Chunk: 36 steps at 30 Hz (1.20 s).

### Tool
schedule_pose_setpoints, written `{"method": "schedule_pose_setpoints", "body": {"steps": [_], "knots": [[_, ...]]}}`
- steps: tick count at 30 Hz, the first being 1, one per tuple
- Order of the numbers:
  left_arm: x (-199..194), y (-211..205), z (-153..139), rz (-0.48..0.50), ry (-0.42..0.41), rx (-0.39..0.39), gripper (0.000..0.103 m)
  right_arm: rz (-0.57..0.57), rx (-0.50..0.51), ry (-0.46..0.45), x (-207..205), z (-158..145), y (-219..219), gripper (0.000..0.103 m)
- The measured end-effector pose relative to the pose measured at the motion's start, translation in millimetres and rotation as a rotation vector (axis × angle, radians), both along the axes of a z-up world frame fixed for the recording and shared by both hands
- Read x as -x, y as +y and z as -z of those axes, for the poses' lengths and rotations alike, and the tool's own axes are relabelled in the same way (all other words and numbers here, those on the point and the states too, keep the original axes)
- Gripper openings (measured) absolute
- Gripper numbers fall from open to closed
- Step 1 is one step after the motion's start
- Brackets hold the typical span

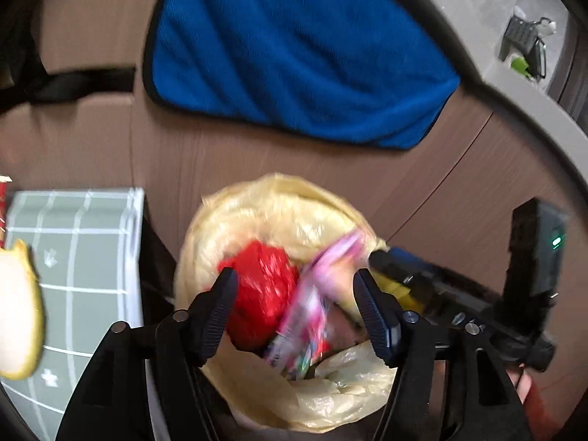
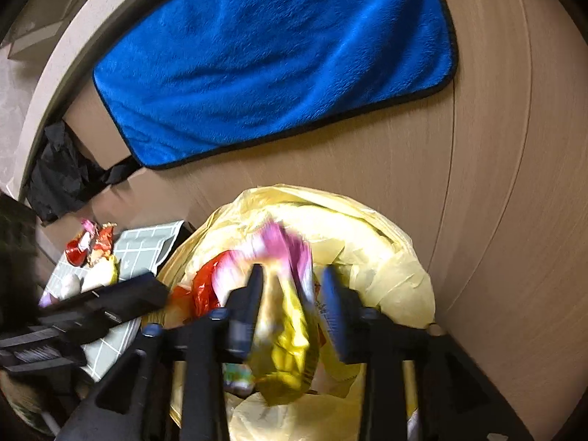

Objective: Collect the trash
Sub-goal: 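Open both tools to drop the Kleenex pack and wrapper into the bag, then grasp the purple-pink sponge with the left tool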

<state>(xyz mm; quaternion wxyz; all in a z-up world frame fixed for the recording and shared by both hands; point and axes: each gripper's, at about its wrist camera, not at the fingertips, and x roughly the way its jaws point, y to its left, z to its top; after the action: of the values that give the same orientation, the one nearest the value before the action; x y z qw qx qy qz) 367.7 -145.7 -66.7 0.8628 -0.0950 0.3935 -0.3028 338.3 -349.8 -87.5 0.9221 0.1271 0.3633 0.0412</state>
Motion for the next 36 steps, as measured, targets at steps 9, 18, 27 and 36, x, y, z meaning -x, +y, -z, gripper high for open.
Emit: {"method": "schedule_pose_setpoints", "body": {"steps": [9, 18, 27, 36], "knots": [[20.4, 45.8, -25.0, -0.078, -0.082, -0.038, 0.067, 0.042, -0.003, -0.03, 15.9, -13.0, 8.8, 0.04], [45.1, 110.4, -38.0, -0.172, -0.123, -0.064, 0.068, 0.006, -0.006, -0.099, 44.0, -41.9, 40.5, 0.041], [65.0, 207.8, -24.6, -0.339, -0.113, -0.109, 0.068, -0.146, 0.017, -0.129, 51.5, -60.1, 111.9, 0.041], [84.7, 342.9, -7.3, -0.602, -0.05, -0.133, 0.068, -0.269, 0.017, -0.066, 40.9, -41.3, 184.8, 0.041]]}}
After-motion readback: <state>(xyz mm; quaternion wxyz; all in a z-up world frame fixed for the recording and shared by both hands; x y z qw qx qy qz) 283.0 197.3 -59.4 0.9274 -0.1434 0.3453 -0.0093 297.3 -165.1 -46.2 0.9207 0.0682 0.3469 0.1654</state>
